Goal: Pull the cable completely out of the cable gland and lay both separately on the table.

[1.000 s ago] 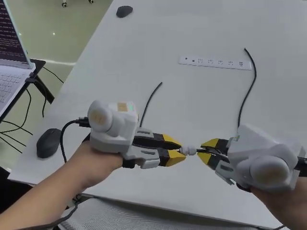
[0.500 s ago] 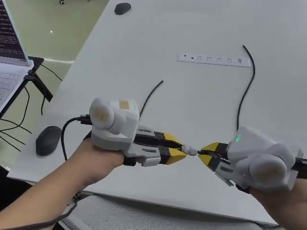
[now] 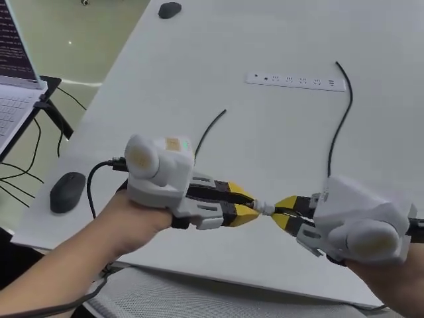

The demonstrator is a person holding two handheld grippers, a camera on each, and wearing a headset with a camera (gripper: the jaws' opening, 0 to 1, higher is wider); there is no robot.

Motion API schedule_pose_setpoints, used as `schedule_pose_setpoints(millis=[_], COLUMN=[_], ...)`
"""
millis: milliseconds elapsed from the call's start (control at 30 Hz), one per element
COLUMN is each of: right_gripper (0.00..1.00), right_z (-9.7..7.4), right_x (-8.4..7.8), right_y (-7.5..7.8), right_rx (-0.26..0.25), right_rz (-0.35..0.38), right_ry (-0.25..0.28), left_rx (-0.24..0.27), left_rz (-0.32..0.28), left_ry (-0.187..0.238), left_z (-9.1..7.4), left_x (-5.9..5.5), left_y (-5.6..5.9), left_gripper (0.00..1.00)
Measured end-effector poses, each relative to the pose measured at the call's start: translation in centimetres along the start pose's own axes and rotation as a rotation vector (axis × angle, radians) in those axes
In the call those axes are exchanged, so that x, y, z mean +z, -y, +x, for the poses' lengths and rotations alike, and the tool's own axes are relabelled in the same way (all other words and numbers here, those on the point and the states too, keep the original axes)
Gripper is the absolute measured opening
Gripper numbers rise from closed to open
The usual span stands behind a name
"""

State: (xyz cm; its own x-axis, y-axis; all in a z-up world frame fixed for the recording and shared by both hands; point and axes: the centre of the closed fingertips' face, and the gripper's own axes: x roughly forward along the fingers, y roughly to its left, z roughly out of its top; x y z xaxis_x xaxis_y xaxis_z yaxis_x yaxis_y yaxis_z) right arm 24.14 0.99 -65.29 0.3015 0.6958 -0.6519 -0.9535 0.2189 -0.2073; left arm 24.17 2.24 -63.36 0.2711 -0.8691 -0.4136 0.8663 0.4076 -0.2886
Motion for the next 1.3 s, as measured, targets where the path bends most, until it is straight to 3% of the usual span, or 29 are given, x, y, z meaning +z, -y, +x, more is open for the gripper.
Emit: schedule_pose_setpoints(millis=[67,133,400,667,767,867,1067,1300], right_gripper=[0.00,0.00,0.00,0.00,0.00,0.00,0.00,0.00], right_z=[-0.1,-0.3,-0.7,-1.0,-1.3,-1.2,-1.3,-0.7], right_x=[0.1,0.4,0.8,0.8,1.3,1.2,1.3,1.2], right_y=[0.1,0.0,-0.5,-1.0,-1.5,-1.5,-1.7,-1.2], right_rx=[0.011,0.020,0.048,0.092,0.129,0.139,0.150,0.108], right_rz=[0.004,-0.045,-0.135,-0.179,-0.177,-0.190,-0.185,-0.153], right_ry=[0.019,0.039,0.051,0.067,0.099,0.090,0.094,0.071], left_rx=[0.002,-0.002,0.010,-0.022,-0.039,-0.053,-0.066,-0.037], left_rz=[-0.005,0.005,0.078,0.099,0.123,0.140,0.120,0.083], left_ry=[0.006,0.014,0.010,0.014,0.037,0.025,0.024,0.016], left_z=[-0.2,-0.3,0.0,0.0,0.0,0.0,-0.1,-0.2], left_x=[-0.1,0.1,0.0,-0.2,0.1,-0.3,-0.4,-0.5], left_y=[-0.1,0.0,-0.1,0.5,0.9,1.0,1.2,0.8], left_gripper=[0.14,0.14,0.15,0.15,0.17,0.16,0.15,0.15])
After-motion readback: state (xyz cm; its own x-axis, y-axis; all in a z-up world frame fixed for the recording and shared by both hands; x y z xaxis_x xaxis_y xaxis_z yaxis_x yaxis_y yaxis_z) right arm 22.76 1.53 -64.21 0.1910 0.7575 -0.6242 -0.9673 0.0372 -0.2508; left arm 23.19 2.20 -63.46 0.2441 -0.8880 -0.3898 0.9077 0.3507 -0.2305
